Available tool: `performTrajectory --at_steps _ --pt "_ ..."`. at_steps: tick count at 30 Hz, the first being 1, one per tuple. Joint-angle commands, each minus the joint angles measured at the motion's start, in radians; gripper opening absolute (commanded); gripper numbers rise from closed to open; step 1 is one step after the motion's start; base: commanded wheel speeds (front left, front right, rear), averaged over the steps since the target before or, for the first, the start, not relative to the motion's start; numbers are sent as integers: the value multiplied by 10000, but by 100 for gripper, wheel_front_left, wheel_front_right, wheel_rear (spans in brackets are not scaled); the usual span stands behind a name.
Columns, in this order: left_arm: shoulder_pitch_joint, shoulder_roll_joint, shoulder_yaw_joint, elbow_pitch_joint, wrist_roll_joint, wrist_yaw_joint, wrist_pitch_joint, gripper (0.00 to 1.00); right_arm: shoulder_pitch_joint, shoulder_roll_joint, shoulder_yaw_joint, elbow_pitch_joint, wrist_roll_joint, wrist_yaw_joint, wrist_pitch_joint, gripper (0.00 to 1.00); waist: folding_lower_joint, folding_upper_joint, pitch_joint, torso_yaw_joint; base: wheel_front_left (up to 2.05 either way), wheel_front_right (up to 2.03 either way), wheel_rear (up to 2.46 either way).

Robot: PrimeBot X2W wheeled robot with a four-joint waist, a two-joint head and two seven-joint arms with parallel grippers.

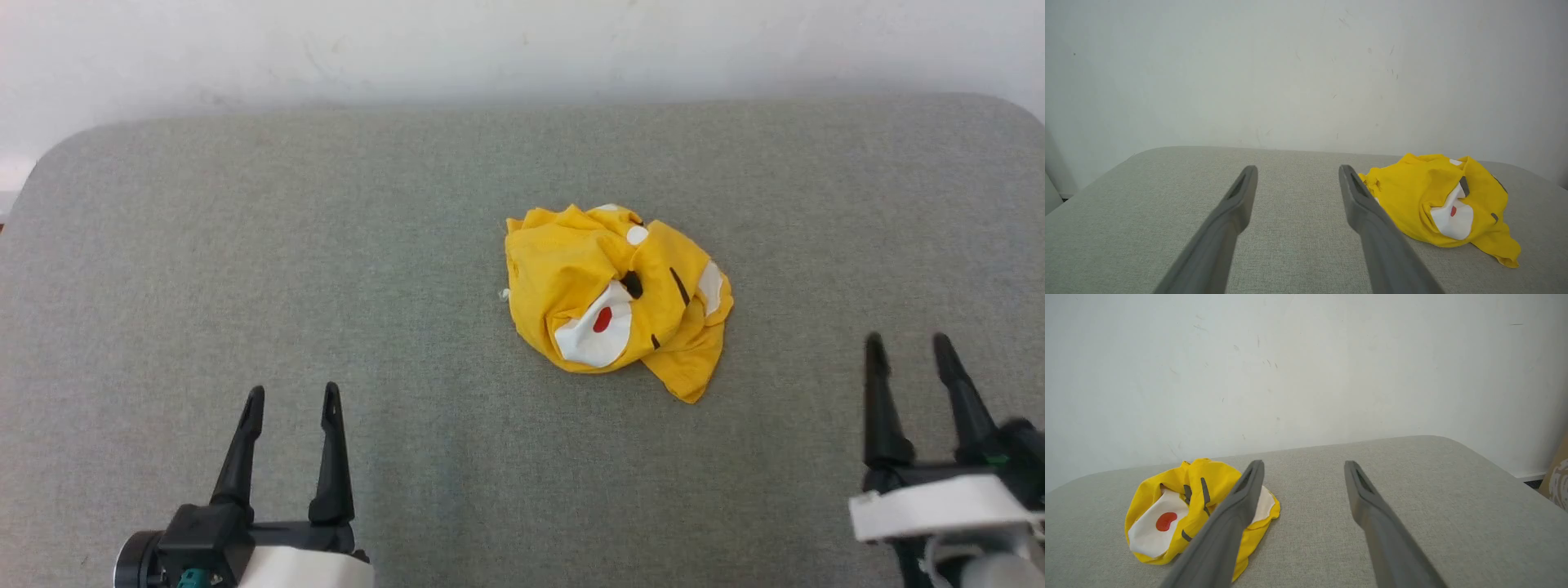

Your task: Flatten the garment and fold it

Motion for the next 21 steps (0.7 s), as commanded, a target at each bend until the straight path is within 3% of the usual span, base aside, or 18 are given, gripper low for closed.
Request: performTrajectory --at_steps 1,3,8,16,21 --pt "-203 -69 73 -5 124 -82 -46 100 -343 22 157 144 -231 -19 -47 100 0 1 124 71 0 0 0" --pt "-258 -123 108 17 171 -164 -47 100 -745 22 367 506 -529 -19 133 100 0 1 222 129 0 0 0" --pt "-486 -232 131 73 250 -365 -47 100 -1955 -174 776 1245 -1130 -19 1908 100 0 1 510 319 0 0 0" --pt "-901 -347 117 145 247 -556 -47 100 -3471 -1599 2296 2498 -494 -19 5341 100 0 1 1082 713 0 0 0" --pt "-1125 -384 11 194 240 -593 -47 100 -4355 -2244 3498 2809 -45 -19 6248 100 0 1 1428 947 0 0 0"
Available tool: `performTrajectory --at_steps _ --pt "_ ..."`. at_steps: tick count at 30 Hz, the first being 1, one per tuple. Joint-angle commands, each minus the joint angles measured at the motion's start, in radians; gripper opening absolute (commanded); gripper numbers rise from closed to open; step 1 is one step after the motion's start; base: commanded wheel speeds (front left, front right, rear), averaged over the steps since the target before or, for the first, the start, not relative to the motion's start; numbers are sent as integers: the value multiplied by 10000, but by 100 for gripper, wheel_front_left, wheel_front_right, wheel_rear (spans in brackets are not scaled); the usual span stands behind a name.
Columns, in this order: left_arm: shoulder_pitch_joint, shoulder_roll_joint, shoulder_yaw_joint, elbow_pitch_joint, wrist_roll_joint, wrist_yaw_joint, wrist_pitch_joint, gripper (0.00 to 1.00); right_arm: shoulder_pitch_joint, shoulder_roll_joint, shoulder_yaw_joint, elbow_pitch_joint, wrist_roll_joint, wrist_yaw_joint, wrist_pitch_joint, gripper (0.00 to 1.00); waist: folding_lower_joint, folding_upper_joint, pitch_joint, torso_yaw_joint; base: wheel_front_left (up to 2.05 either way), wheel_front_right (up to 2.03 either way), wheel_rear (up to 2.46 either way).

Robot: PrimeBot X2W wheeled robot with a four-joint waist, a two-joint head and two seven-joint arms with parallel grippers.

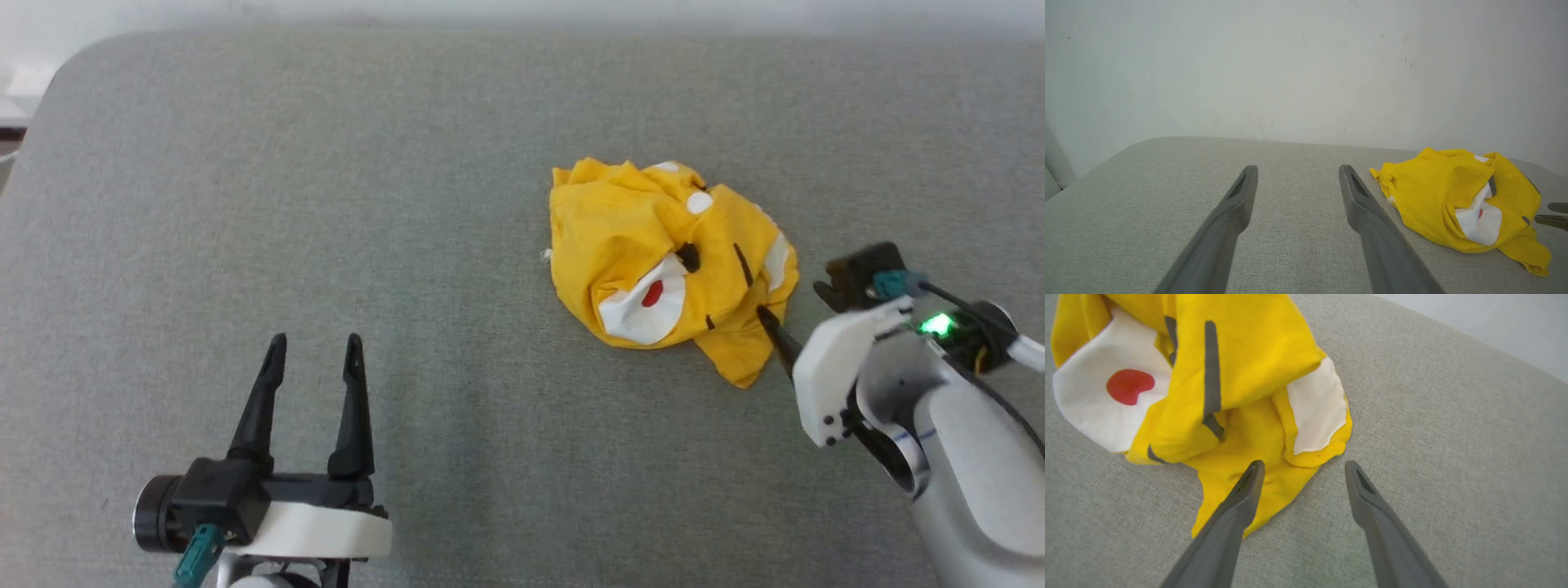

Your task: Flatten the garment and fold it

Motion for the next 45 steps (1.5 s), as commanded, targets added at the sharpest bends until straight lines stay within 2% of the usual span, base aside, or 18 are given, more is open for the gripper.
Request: performTrajectory --at_steps 1,6,10,11,12,16,19,23,27,28,31,33,38,39,40,41,45 --pt "-198 -54 -15 38 -10 -51 -47 100 -300 -86 286 122 121 -19 177 100 -2 1 272 234 0 0 0" --pt "-492 -68 -150 223 -68 -168 -47 100 -882 -292 1022 944 149 -19 492 100 -2 1 488 508 0 0 0" --pt "-652 -72 -240 315 -141 -151 -47 100 -1153 -177 1210 1791 66 -19 379 100 -2 1 539 680 0 0 0" --pt "-668 -72 -257 324 -157 -134 -47 100 -1209 -127 1194 1964 37 -19 294 41 -2 1 534 704 0 0 0" --pt "-675 -73 -268 334 -167 -121 -47 100 -1261 -69 1145 2113 15 -19 165 0 -2 1 522 725 0 0 0" --pt "-574 -74 -236 403 -175 -63 -47 100 -1419 80 1103 2429 39 -19 -364 0 -2 1 307 688 0 0 0" --pt "-405 -74 -200 430 -182 -17 -47 100 -1602 -50 1090 2406 84 -19 -736 0 -2 1 41 554 0 0 0" --pt "-301 -75 -172 457 -192 -57 -47 100 -1895 -568 711 2155 -60 -19 -1134 0 -2 1 -284 407 0 0 0" --pt "-220 -75 -199 443 -189 -64 -47 100 -1757 -1452 19 2003 -611 -19 -1190 0 -2 1 -484 381 0 0 0" --pt "-220 -75 -199 443 -189 -64 -47 100 -1757 -1452 19 2003 -611 -19 -1190 0 -2 1 -484 381 0 0 0" --pt "-140 -75 -217 447 -178 -87 -47 100 -1190 -2010 -511 2010 -1064 -19 -1011 0 -2 1 -559 427 0 0 0" --pt "-68 -75 -223 465 -180 -85 -47 100 -630 -2148 -926 2111 -1197 -19 -829 0 -2 1 -601 474 0 0 0" --pt "-12 -75 -202 492 -193 -121 -47 100 631 -1871 -1850 2405 -1367 -19 -728 0 -2 1 -604 546 0 0 0" --pt "-18 -75 -200 502 -190 -121 -47 100 779 -1727 -2035 2437 -1416 -19 -755 32 -2 1 -611 550 0 0 0" --pt "-27 -75 -195 514 -183 -119 -47 100 885 -1586 -2186 2440 -1479 -19 -805 82 -2 1 -623 551 0 0 0" --pt "-37 -75 -187 519 -176 -113 -47 100 943 -1445 -2322 2407 -1533 -19 -881 100 -2 1 -638 543 0 0 0" --pt "-36 -75 -131 515 -142 -69 -47 100 768 -1011 -2617 1927 -1558 -19 -1031 100 -2 1 -736 449 0 0 0"
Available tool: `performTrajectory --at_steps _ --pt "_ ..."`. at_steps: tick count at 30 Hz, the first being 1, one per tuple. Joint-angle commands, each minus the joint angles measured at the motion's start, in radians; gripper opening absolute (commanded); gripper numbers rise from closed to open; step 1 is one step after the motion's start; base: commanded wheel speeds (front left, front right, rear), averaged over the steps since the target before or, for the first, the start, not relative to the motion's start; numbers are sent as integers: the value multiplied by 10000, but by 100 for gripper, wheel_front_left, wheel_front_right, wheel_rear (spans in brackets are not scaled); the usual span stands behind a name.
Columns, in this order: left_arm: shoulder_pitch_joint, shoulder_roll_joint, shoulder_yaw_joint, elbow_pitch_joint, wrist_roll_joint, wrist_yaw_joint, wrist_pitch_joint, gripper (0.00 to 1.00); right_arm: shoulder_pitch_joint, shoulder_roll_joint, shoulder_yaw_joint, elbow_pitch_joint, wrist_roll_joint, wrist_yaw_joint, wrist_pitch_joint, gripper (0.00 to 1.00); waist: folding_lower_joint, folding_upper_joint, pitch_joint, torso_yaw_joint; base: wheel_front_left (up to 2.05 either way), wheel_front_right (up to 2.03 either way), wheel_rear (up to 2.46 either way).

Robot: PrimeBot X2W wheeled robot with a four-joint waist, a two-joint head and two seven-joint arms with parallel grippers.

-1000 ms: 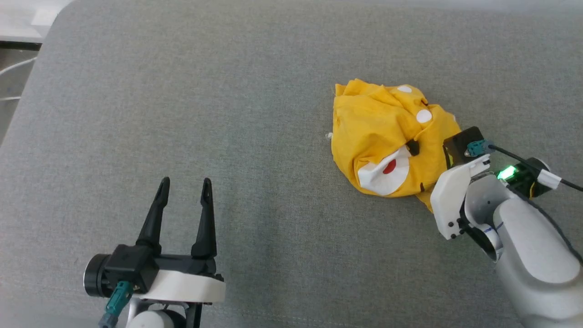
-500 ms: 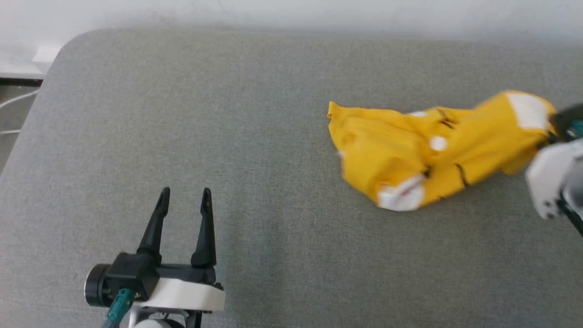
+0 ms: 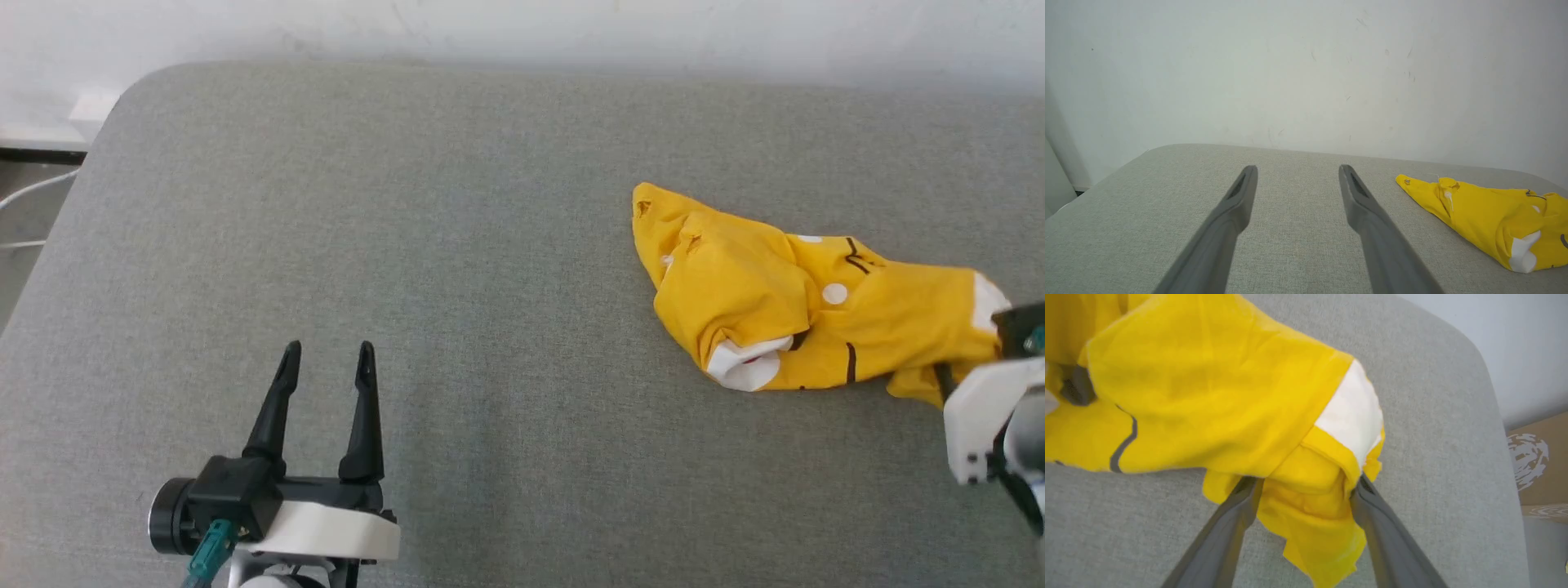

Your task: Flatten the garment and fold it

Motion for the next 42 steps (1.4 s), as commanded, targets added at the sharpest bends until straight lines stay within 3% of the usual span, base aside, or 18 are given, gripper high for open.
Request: performTrajectory --at_steps 1,6,14,20,24,28,29,30,31,38,42 --pt "107 -26 21 22 -36 11 -47 100 -228 9 -87 -226 -12 -21 -65 100 1 1 -56 -53 0 0 0" --pt "133 -26 -20 25 11 70 -47 100 -996 -182 289 -1674 303 -21 369 100 1 1 -147 -126 0 0 0" --pt "28 -26 -262 11 149 39 -47 100 -1767 -84 1894 -3290 1986 -21 2340 100 1 1 64 71 0 0 0" --pt "-197 -26 -373 54 93 -12 -47 100 -2124 -184 3117 -2595 2454 -21 3273 100 1 1 389 504 0 0 0" --pt "-301 -26 -419 149 77 -35 -47 100 -2351 -215 3889 -1618 2486 -21 3133 100 1 1 519 785 0 0 0" --pt "-391 -26 -485 197 52 -40 -47 100 -2624 -46 4036 -531 2228 -21 2543 100 1 1 605 960 0 0 0" --pt "-417 -26 -493 210 45 -41 -47 100 -2707 20 3993 -308 2174 -21 2347 45 1 1 612 983 0 0 0" --pt "-444 -26 -490 224 38 -46 -47 100 -2810 70 3972 -142 2100 -21 2109 13 1 1 621 995 0 0 0" --pt "-466 -26 -481 234 33 -45 -47 100 -2921 110 3952 -11 2007 -21 1856 0 1 1 620 994 0 0 0" --pt "-418 -26 -391 312 -27 20 -47 100 -3835 539 4119 151 2163 -21 666 0 1 1 335 735 0 0 0" --pt "-359 -26 -424 317 -46 49 -47 100 -4334 869 4936 -415 2500 -21 458 0 1 1 144 644 0 0 0"
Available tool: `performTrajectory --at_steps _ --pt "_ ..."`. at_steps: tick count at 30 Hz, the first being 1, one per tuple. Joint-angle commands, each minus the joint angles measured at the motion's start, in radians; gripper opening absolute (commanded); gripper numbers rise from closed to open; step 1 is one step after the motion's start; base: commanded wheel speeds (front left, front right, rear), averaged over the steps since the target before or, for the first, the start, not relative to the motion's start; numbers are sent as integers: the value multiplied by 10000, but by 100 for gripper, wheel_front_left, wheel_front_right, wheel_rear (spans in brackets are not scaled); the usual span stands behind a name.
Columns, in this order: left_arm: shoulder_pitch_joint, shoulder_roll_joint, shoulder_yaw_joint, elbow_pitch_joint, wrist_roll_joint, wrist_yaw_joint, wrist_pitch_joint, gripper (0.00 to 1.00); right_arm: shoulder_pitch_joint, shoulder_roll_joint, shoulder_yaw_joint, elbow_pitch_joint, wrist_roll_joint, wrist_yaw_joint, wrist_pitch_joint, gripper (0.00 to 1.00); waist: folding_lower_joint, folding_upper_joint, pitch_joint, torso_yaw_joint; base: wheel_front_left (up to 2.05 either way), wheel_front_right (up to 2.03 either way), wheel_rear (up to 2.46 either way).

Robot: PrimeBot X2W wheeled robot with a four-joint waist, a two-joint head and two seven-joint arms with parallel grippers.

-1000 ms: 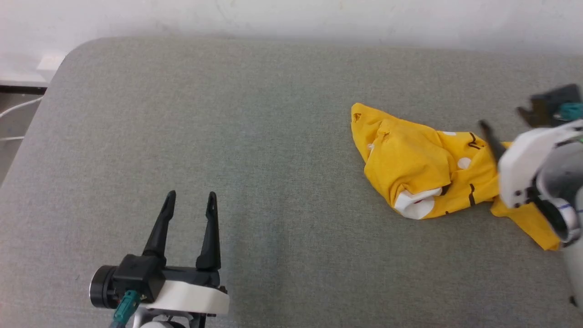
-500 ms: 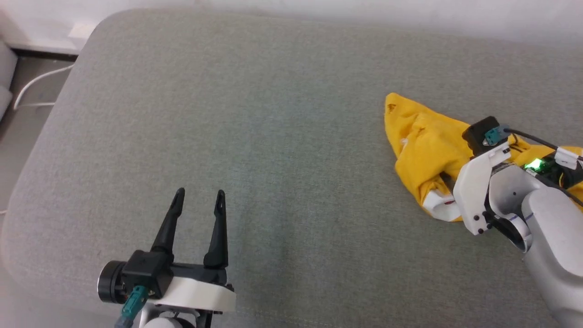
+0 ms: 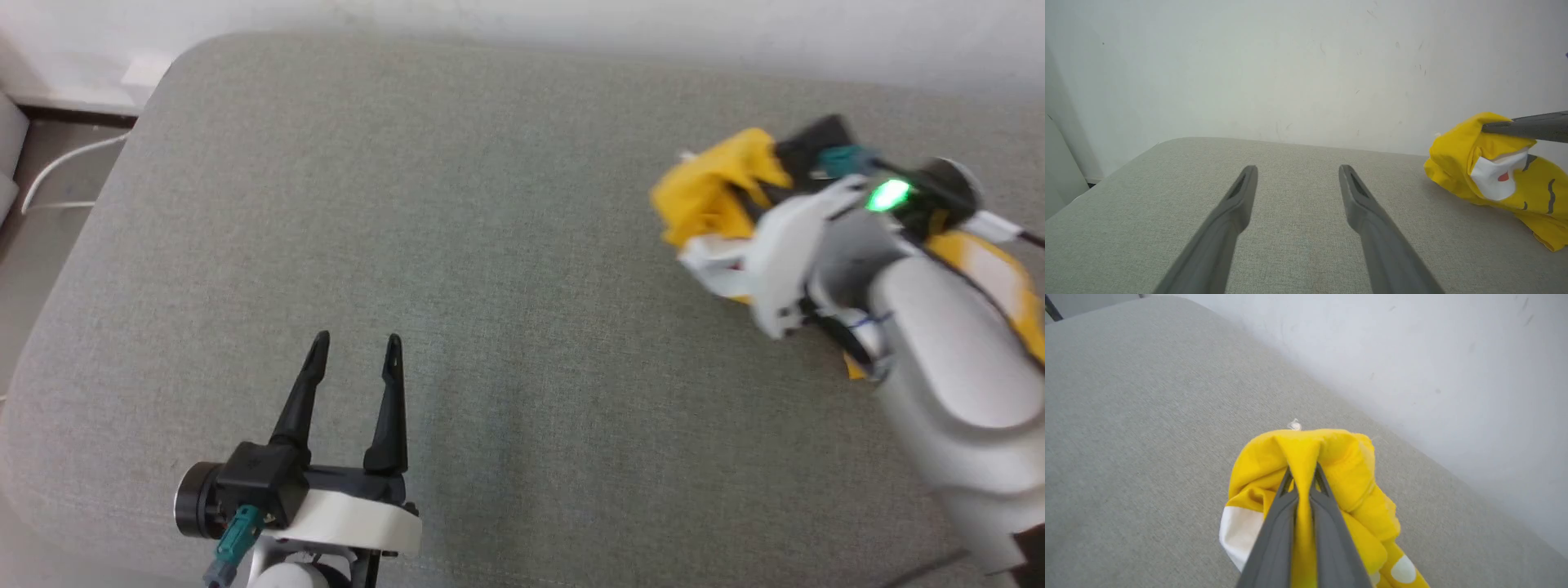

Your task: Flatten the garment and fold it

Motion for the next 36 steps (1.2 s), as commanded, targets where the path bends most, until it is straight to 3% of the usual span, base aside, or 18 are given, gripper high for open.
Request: performTrajectory --at_steps 1,6,12,13,14,18,22,30,31,33,36 --pt "-12 -20 -5 25 -58 45 -47 100 -155 217 442 -252 165 -19 -40 0 0 -1 -131 -77 0 0 0" --pt "33 -20 -129 33 -78 13 -47 100 365 832 2328 -713 826 -19 20 0 0 -1 -194 82 0 0 0" --pt "93 -20 -223 167 -105 -65 -47 100 1940 1387 3786 42 1850 -19 331 0 0 -1 -207 459 0 0 0" --pt "99 -20 -240 188 -105 -67 -47 100 2128 1363 3948 246 1928 -19 407 40 0 -1 -233 510 0 0 0" --pt "108 -20 -250 203 -109 -60 -47 100 2265 1345 4019 406 2007 -19 402 100 0 -1 -263 539 0 0 0" --pt "234 -20 -174 218 -91 9 -47 100 2410 1283 3684 619 2172 -19 -75 100 0 -1 -464 440 0 0 0" --pt "434 -20 -99 211 -22 -11 -47 100 2394 1125 2710 324 2219 -19 -754 100 0 -1 -706 172 0 0 0" --pt "569 -20 44 5 89 -34 -47 100 3265 718 -691 -1431 1095 -19 -1756 100 0 -1 -870 -425 0 0 0" --pt "569 -20 44 5 89 -34 -47 100 3265 718 -691 -1431 1095 -19 -1756 100 0 -1 -870 -425 0 0 0" --pt "605 -20 41 -115 119 -22 -47 100 4158 895 -2156 -2380 203 -19 -2027 100 0 -1 -835 -575 0 0 0" --pt "628 -20 60 -157 144 -35 -47 100 4851 1164 -3057 -3039 -426 -19 -2157 100 0 -1 -791 -672 0 0 0"
